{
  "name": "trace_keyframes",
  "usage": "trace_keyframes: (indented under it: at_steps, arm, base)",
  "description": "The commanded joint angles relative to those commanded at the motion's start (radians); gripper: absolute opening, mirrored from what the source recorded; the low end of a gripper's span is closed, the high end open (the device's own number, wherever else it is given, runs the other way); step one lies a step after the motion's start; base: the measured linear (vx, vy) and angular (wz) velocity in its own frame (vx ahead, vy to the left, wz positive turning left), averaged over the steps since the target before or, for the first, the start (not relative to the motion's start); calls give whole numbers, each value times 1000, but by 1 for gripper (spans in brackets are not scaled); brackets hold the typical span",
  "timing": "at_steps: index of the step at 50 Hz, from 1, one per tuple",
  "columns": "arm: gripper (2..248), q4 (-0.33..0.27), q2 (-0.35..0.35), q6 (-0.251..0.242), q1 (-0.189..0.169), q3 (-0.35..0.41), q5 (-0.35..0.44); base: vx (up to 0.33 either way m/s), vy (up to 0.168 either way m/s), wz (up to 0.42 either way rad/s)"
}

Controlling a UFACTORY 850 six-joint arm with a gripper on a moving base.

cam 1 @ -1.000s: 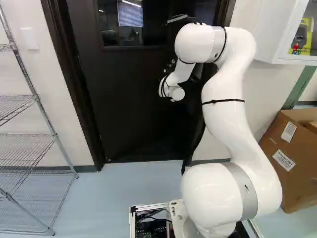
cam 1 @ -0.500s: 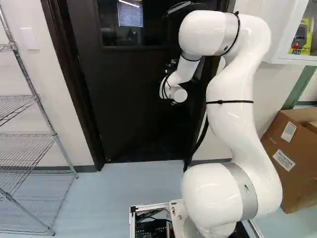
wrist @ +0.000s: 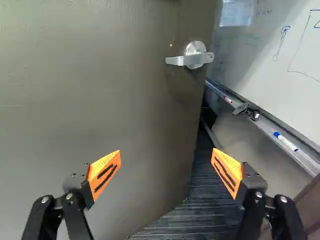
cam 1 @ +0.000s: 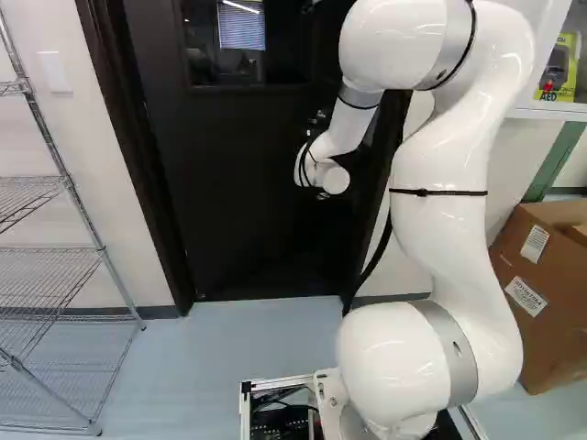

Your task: Open the door and move inside

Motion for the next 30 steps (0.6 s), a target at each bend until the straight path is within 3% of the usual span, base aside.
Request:
trace_keyframes:
  at_steps: [30]
  arm:
    - [247, 7, 139, 0, 16, 170, 0]
  base:
    - [0, 0, 0]
